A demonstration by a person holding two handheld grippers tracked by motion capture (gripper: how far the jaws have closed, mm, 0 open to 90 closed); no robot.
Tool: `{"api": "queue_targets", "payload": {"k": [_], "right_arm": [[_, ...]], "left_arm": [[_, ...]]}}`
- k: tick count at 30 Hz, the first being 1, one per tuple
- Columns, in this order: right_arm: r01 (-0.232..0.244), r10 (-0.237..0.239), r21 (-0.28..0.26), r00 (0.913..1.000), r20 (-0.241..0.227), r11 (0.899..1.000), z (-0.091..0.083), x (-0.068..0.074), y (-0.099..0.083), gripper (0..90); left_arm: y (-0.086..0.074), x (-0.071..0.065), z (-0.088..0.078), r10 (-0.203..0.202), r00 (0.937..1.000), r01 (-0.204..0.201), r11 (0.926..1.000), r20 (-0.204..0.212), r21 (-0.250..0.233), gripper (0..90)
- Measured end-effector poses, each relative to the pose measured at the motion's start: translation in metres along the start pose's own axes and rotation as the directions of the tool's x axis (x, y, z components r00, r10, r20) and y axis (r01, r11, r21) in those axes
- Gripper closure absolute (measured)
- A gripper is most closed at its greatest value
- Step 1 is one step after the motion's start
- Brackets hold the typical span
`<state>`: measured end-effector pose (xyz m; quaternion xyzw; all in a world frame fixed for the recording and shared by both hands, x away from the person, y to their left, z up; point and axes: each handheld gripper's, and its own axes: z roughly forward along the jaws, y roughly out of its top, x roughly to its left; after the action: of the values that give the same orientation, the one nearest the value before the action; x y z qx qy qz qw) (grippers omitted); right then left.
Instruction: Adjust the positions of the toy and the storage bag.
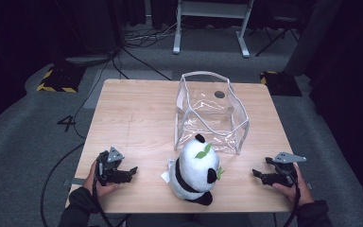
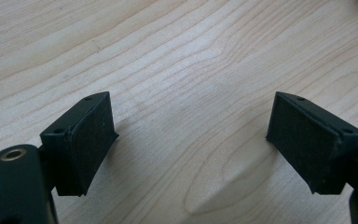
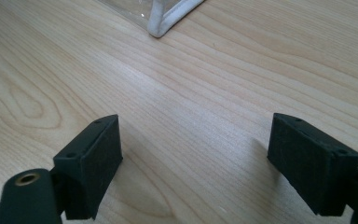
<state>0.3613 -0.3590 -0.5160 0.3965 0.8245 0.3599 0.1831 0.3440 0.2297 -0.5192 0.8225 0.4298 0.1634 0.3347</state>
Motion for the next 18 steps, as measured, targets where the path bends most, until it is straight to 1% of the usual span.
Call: {"api": "queue_targets", "payload": {"k": [2,4,5,6,7,9,11,12,14,15,16,18], "right_arm": [[0.002,-0.002,0.0,1.0,-0.001,1.0,0.0,0.0,0.0,17.3],[0.002,-0.002,0.001,1.0,-0.001,1.0,0.0,0.0,0.0,17.2],[0.004,-0.004,0.005,1.0,0.001,1.0,-0.001,-0.001,0.0,17.1],[0.003,-0.003,0.005,1.0,0.004,1.0,-0.001,-0.001,0.0,17.1],[0.0,0.0,0.006,1.0,0.009,1.0,-0.002,-0.001,0.0,17.5],[0.0,0.0,0.001,1.0,0.003,1.0,-0.002,0.0,0.0,18.0],[0.011,-0.011,-0.002,0.9999,-0.007,1.0,-0.003,0.003,0.002,17.8],[0.018,-0.018,-0.01,0.9998,-0.012,1.0,-0.004,0.006,0.003,18.0],[0.028,-0.028,-0.023,0.9992,-0.028,0.999,-0.005,0.01,0.006,18.4],[0.033,-0.034,-0.027,0.9989,-0.033,0.999,-0.005,0.012,0.007,18.7],[0.043,-0.044,-0.029,0.9985,-0.032,0.999,-0.006,0.015,0.009,19.2],[0.058,-0.06,-0.038,0.9971,-0.046,0.998,-0.006,0.021,0.012,19.9]], "left_arm": [[-0.001,0.0,-0.001,0.015,0.9998,-0.015,0.9999,0.009,0.003,15.0],[-0.002,-0.001,-0.002,0.012,0.9998,-0.012,0.9999,0.012,0.005,15.0],[-0.002,-0.003,-0.003,0.01,0.9999,-0.01,0.9999,0.006,0.01,15.1],[-0.002,-0.004,-0.003,0.007,0.9999,-0.008,0.9999,0.013,0.011,15.4],[-0.002,-0.005,-0.004,0.02,0.9995,-0.02,0.9997,0.024,0.012,15.8],[-0.002,-0.008,-0.004,0.037,0.9984,-0.037,0.9992,0.044,0.012,15.8],[-0.002,-0.011,-0.007,0.044,0.9966,-0.044,0.999,0.069,0.008,16.1],[-0.001,-0.012,-0.008,0.052,0.9959,-0.052,0.9987,0.074,-0.004,16.0],[0.001,-0.016,-0.01,0.05,0.995,-0.049,0.9987,0.087,-0.012,16.1],[0.003,-0.019,-0.011,0.059,0.9935,-0.057,0.9982,0.097,-0.02,16.1],[0.004,-0.022,-0.013,0.075,0.9922,-0.073,0.997,0.099,-0.023,16.1],[0.008,-0.028,-0.014,0.087,0.9895,-0.083,0.9958,0.115,-0.038,16.1]]}}
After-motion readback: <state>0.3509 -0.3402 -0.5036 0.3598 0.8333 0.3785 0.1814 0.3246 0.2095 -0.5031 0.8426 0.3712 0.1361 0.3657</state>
